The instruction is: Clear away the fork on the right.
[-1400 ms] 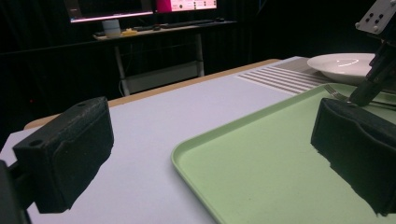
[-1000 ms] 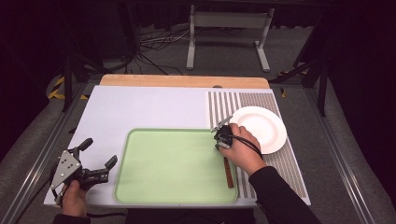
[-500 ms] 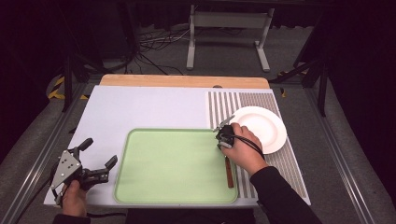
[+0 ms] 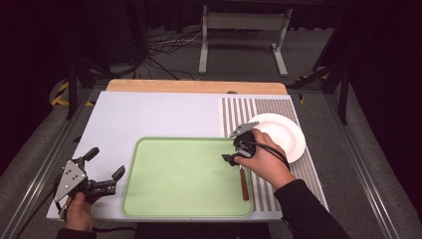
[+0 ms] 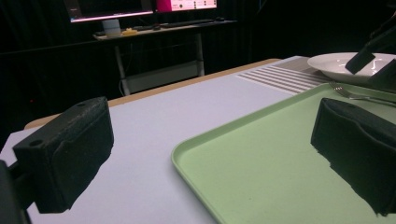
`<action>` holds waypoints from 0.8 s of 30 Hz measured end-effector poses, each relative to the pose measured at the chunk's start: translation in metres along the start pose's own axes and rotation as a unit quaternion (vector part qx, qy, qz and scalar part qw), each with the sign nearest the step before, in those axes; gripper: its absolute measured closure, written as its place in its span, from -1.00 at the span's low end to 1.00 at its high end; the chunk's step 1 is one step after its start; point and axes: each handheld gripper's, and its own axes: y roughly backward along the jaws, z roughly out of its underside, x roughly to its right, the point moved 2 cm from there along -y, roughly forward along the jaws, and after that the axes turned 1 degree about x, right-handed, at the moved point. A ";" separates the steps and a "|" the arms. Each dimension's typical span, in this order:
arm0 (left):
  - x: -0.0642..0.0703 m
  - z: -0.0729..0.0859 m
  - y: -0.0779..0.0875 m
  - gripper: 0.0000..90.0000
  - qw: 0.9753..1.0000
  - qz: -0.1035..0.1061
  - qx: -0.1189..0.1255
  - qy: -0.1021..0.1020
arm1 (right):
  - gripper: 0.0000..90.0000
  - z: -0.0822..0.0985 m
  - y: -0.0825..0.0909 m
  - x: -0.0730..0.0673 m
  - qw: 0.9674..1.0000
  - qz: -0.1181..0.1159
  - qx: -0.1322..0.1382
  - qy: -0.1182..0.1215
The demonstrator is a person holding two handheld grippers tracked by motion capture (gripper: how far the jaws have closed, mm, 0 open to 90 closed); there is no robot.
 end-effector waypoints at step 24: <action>0.001 0.000 0.000 -1.00 1.000 0.000 0.000 -0.002 | -0.73 0.047 0.077 0.008 0.973 0.014 0.222 0.055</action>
